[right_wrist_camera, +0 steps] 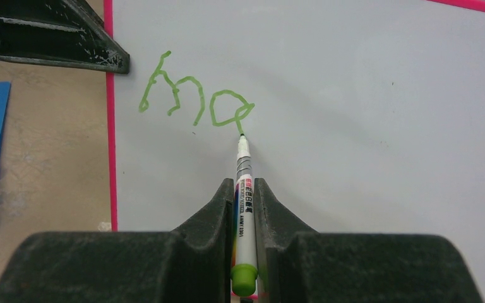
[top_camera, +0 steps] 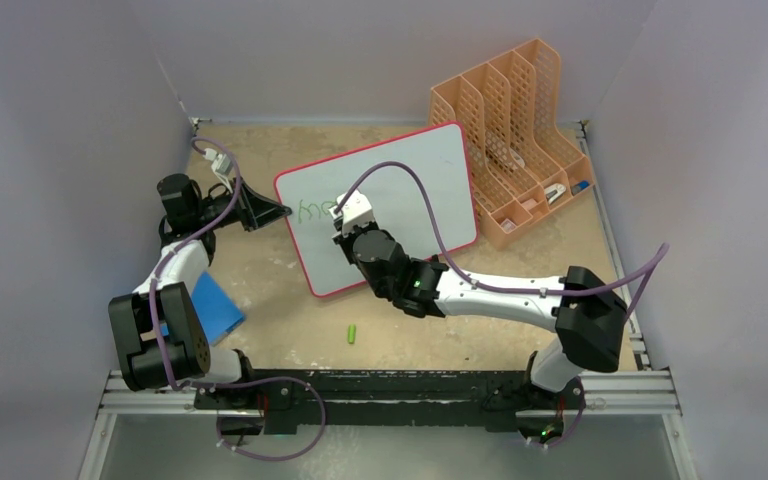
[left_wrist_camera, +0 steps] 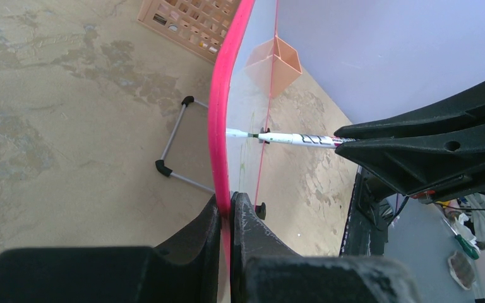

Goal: Write a sentence on the whiteboard

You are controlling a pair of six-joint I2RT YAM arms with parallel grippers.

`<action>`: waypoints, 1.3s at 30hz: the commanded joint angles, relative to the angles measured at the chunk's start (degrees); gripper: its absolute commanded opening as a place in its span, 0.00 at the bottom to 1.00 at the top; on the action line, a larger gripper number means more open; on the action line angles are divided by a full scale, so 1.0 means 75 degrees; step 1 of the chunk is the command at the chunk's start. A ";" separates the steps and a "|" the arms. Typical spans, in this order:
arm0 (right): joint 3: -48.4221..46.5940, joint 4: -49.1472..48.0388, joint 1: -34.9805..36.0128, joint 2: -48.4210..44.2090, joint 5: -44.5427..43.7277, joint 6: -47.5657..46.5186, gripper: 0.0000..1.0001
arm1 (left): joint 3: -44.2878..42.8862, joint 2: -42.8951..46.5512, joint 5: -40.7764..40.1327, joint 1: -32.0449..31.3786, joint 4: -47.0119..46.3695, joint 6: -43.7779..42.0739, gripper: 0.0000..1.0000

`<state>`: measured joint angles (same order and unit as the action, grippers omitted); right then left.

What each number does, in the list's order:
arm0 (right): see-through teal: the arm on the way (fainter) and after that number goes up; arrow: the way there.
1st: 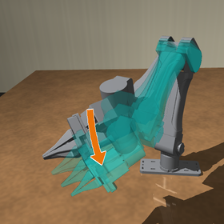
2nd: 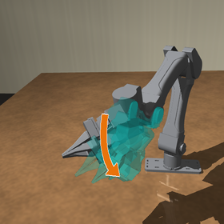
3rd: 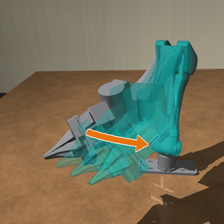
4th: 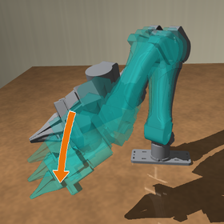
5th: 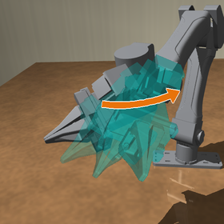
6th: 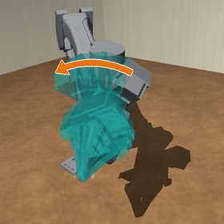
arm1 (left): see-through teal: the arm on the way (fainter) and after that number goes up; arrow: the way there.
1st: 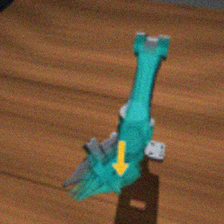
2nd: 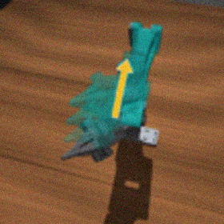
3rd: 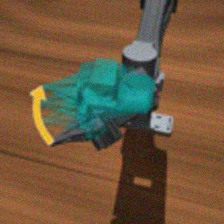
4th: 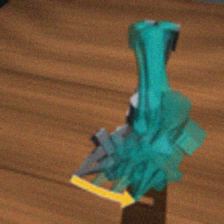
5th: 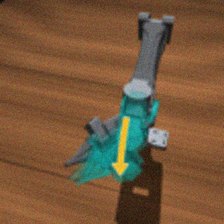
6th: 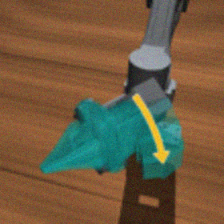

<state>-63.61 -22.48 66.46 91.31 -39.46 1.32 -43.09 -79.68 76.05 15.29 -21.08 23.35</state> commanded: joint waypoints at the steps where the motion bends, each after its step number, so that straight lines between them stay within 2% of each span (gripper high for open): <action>1: -0.0047 -0.0021 -0.0063 -0.0337 -0.0070 -0.0055 0.00 | -0.0067 0.0177 0.0199 -0.0152 -0.0025 -0.0266 0.00; 12: 0.0012 -0.0182 -0.0060 -0.0724 0.0005 -0.0136 0.00 | -0.0077 0.0174 0.0187 -0.0170 -0.0037 -0.0266 0.00; 23: -0.0192 -0.0634 -0.0407 -0.0473 -0.0015 -0.0134 0.00 | -0.0079 0.0171 0.0194 -0.0154 0.0020 -0.0301 0.00; 39: -0.0488 -0.0978 -0.0423 -0.0306 -0.0126 -0.0461 0.00 | -0.0084 0.0161 0.0172 -0.0160 0.0045 -0.0324 0.00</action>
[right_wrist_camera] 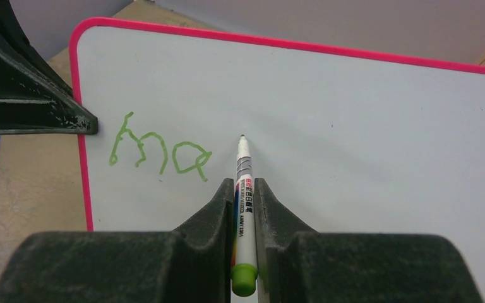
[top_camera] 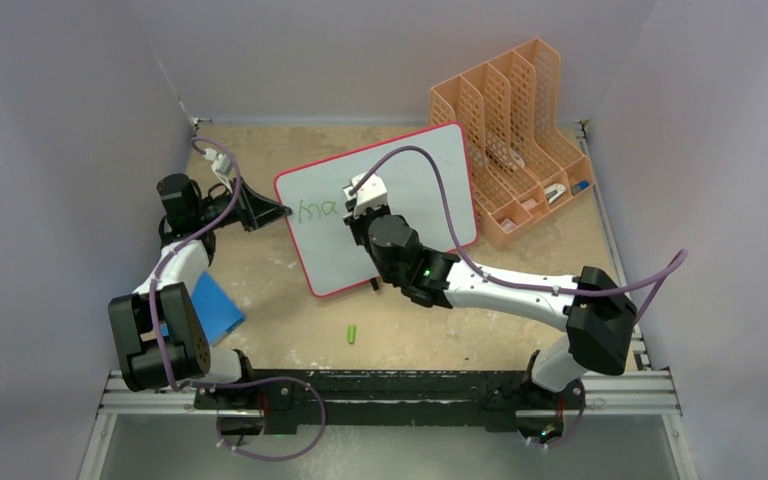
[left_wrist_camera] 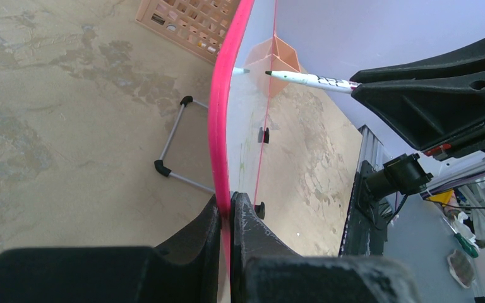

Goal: Write a sentence on the whiteboard

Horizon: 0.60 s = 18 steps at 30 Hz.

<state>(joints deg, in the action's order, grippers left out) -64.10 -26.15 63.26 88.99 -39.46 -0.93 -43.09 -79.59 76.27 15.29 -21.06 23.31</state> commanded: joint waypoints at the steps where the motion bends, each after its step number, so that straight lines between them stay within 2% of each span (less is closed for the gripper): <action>1: -0.0446 -0.0507 0.0002 0.0014 -0.0129 -0.0183 0.00 | -0.0084 0.0148 0.0143 -0.0166 0.0042 -0.0319 0.00; 18: -0.0732 -0.0542 -0.0009 0.0385 -0.0210 -0.0310 0.00 | -0.0090 0.0148 0.0137 -0.0174 0.0054 -0.0319 0.00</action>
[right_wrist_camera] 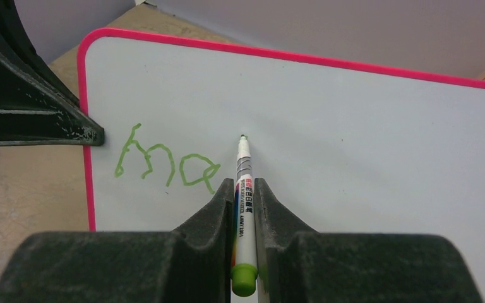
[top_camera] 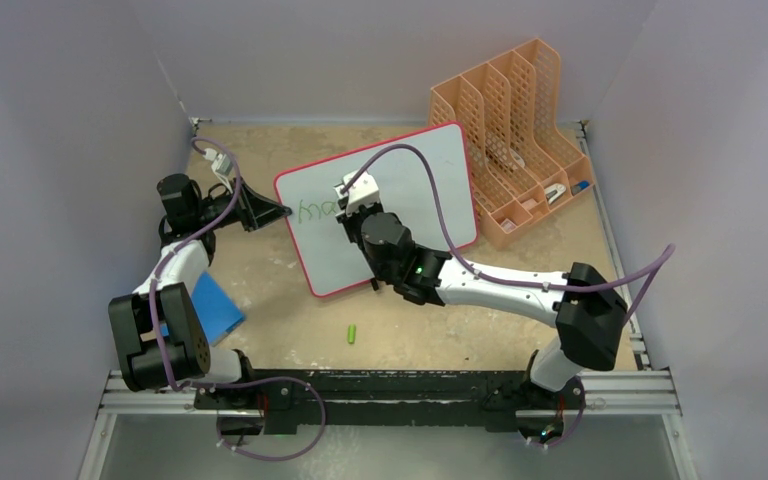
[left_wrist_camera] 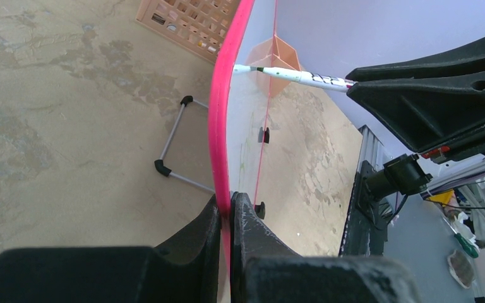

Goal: Write a sentence on the whiteboard

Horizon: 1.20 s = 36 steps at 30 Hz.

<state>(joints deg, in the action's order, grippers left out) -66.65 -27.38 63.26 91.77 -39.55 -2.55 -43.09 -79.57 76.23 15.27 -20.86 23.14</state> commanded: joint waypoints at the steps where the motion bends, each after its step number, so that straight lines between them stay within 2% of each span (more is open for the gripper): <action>1: -0.0394 -0.0357 -0.0018 0.0021 -0.0199 -0.0094 0.00 | -0.0090 0.0145 0.0151 -0.0172 0.0028 -0.0296 0.00; 36: 0.0454 0.0594 0.0163 -0.0444 -0.0154 0.1049 0.00 | -0.0080 0.0145 0.0124 -0.0169 0.0020 -0.0296 0.00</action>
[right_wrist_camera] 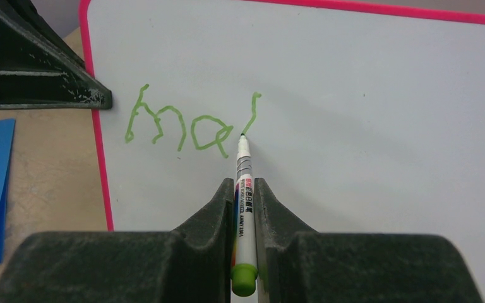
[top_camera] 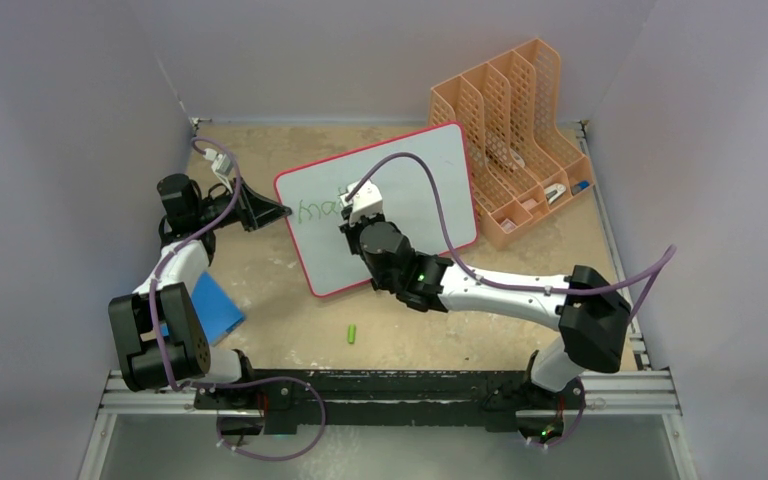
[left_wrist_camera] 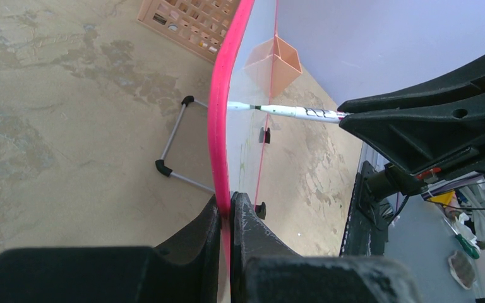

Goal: Write a sentence on the whiteboard

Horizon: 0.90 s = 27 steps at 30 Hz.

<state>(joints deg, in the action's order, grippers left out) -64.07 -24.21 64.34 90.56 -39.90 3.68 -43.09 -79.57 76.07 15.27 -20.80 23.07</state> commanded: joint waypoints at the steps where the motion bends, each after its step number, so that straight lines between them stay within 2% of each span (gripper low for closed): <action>1: 0.0125 0.0200 0.0032 -0.0286 -0.0103 0.0247 0.00 | -0.0079 0.0145 0.0146 -0.0172 0.0018 -0.0287 0.00; 27: 0.0159 0.0452 0.0158 -0.0420 -0.0006 0.0434 0.00 | -0.0079 0.0152 0.0131 -0.0172 0.0027 -0.0291 0.00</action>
<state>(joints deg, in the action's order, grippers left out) -62.35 -20.82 65.36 89.58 -39.44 6.46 -43.09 -79.57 76.05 15.27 -20.51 22.94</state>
